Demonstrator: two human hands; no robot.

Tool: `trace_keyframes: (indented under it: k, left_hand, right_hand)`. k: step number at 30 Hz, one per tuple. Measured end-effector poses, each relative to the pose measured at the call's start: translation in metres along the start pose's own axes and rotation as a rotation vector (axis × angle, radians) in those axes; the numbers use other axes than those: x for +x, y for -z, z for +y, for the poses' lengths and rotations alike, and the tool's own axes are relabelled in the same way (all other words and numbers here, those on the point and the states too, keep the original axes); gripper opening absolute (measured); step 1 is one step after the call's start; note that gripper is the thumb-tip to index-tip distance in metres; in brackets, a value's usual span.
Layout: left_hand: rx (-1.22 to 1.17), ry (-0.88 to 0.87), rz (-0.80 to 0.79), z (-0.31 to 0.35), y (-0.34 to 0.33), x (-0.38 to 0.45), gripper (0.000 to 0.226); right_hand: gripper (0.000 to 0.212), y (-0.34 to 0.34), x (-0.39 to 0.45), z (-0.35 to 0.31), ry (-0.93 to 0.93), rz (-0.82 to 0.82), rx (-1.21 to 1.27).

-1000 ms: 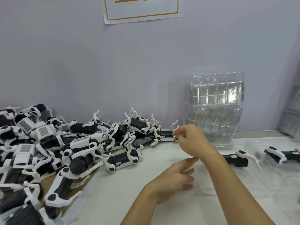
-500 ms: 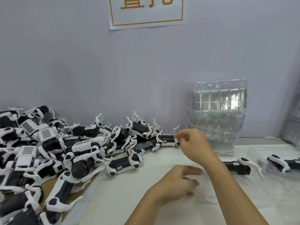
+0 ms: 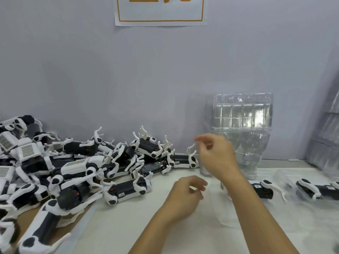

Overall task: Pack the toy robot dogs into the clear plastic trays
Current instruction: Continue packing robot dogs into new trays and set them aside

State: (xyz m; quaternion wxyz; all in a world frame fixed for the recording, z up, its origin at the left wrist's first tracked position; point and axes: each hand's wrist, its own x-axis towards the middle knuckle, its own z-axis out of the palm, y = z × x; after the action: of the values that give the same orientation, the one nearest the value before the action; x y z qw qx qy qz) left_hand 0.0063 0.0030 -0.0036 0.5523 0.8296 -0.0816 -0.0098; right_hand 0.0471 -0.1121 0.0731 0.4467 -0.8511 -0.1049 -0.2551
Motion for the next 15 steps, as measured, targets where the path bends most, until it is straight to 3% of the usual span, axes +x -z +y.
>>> trace_keyframes:
  k: [5,10,13,15]
  left_hand:
    - [-0.105,0.014,0.21,-0.007,0.022,0.005,0.037]
    - [-0.159,0.028,0.307,-0.01,0.035,0.006,0.034]
    - [-0.17,0.026,0.318,-0.009,0.039,0.005,0.034]
    - [-0.163,0.028,0.314,-0.009,0.04,0.005,0.034]
  right_hand:
    - [0.029,0.01,0.045,-0.034,0.049,0.072,0.007]
    - [0.058,0.033,0.104,-0.048,0.14,0.133,-0.403]
    - [0.074,0.057,0.132,-0.04,-0.018,-0.051,-0.716]
    - [0.07,0.069,0.141,-0.034,-0.095,-0.178,-0.815]
